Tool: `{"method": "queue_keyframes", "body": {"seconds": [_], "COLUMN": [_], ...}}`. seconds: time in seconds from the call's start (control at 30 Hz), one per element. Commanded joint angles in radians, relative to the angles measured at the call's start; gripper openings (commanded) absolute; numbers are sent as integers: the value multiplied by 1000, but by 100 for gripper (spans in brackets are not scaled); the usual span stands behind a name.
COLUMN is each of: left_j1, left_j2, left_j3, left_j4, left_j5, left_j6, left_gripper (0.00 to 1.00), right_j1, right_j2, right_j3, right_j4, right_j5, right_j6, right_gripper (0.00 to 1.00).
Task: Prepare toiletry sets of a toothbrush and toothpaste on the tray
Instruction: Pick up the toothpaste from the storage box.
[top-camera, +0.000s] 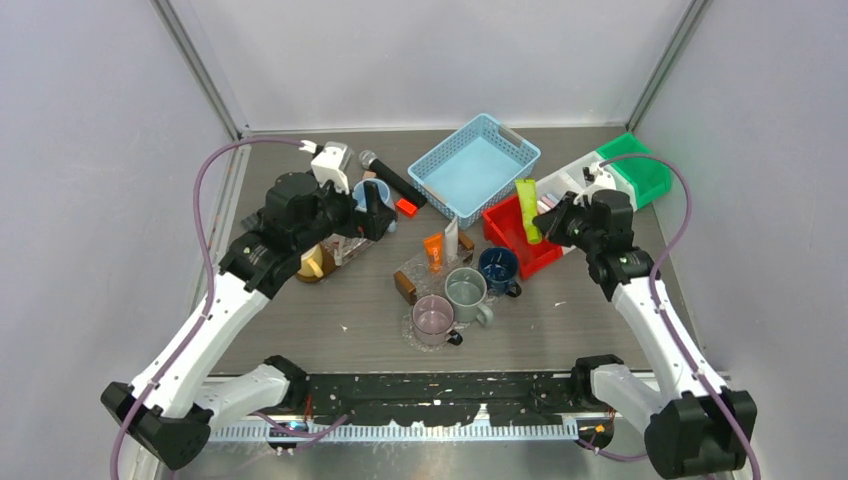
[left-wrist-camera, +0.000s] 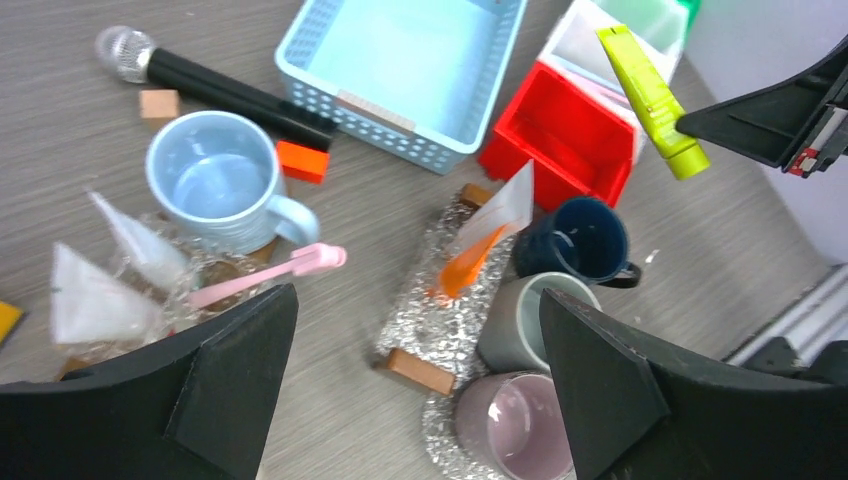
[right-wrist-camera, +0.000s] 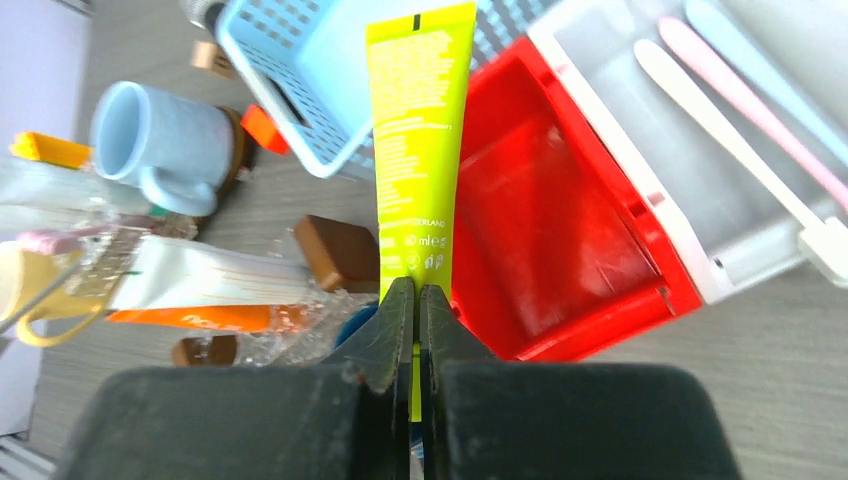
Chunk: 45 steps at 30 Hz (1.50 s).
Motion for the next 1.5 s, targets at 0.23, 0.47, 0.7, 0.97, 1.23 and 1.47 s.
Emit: {"method": "queue_keyframes", "body": {"seconds": [0.23, 0.47, 0.7, 0.97, 1.23, 1.47], "left_j1": [-8, -68, -110, -148, -158, -159], "left_j2": [131, 252, 386, 465, 473, 428], "left_j3": [101, 159, 227, 239, 205, 187], "left_j4": [233, 335, 436, 490, 593, 613], "left_j5": [233, 244, 245, 205, 217, 191], "left_j6": [-188, -252, -347, -446, -512, -491], "left_gripper": [92, 91, 87, 74, 33, 0], "right_j1": [48, 133, 219, 246, 260, 263], "right_j2": [-191, -210, -209, -210, -212, -233], "right_j3": [-25, -33, -30, -28, -35, -45], "right_j4": [250, 328, 361, 375, 375, 346], "right_j5": [-237, -288, -284, -285, -285, -269], "right_j6": [-14, -8, -12, -14, -26, -40], "right_gripper": [1, 1, 1, 1, 1, 19]}}
